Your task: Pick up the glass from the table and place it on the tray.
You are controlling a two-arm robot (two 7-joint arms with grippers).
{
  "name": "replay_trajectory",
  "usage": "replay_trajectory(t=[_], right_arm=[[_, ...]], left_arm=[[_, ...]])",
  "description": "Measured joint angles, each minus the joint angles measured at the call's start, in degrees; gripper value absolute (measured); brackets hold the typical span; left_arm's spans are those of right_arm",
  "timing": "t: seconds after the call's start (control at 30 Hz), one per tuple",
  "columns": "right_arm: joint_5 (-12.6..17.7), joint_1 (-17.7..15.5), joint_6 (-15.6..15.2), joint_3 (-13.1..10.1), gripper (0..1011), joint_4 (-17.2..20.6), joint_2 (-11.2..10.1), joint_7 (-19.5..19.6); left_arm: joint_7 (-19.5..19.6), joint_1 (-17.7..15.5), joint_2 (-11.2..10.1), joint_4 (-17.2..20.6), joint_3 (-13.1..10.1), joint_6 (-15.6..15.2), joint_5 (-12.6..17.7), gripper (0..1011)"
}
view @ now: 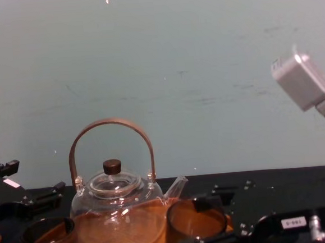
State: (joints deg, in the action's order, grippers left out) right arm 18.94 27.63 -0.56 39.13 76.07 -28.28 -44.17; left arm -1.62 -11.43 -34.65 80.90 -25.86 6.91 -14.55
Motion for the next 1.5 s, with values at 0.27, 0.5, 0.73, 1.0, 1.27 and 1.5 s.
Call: replay_trajectory(t=[0.27, 0.5, 0.73, 1.0, 1.27, 1.5], right_arm=[[0.1, 0.2, 0.2, 0.9, 905, -1.8, 0.6, -1.0], [0.4, 0.2, 0.3, 1.6, 905, -3.0, 0.9, -1.5], [0.5, 0.2, 0.3, 2.0, 905, -3.5, 1.0, -1.7], [0.4, 0.0, 0.2, 2.3, 905, -3.6, 1.0, -1.8], [0.1, -0.2, 0.0, 2.6, 905, -3.7, 0.9, -1.6], [-0.5, -0.3, -0.3, 2.8, 905, -3.7, 0.9, -1.2]], left_arm=[[0.0, 0.0, 0.0, 0.0, 0.0, 0.0, 0.0, 1002], [0.0, 0.0, 0.0, 0.0, 0.0, 0.0, 0.0, 1002], [0.0, 0.0, 0.0, 0.0, 0.0, 0.0, 0.0, 1002], [0.0, 0.0, 0.0, 0.0, 0.0, 0.0, 0.0, 1001], [0.0, 0.0, 0.0, 0.0, 0.0, 0.0, 0.0, 1002], [0.0, 0.0, 0.0, 0.0, 0.0, 0.0, 0.0, 1001]])
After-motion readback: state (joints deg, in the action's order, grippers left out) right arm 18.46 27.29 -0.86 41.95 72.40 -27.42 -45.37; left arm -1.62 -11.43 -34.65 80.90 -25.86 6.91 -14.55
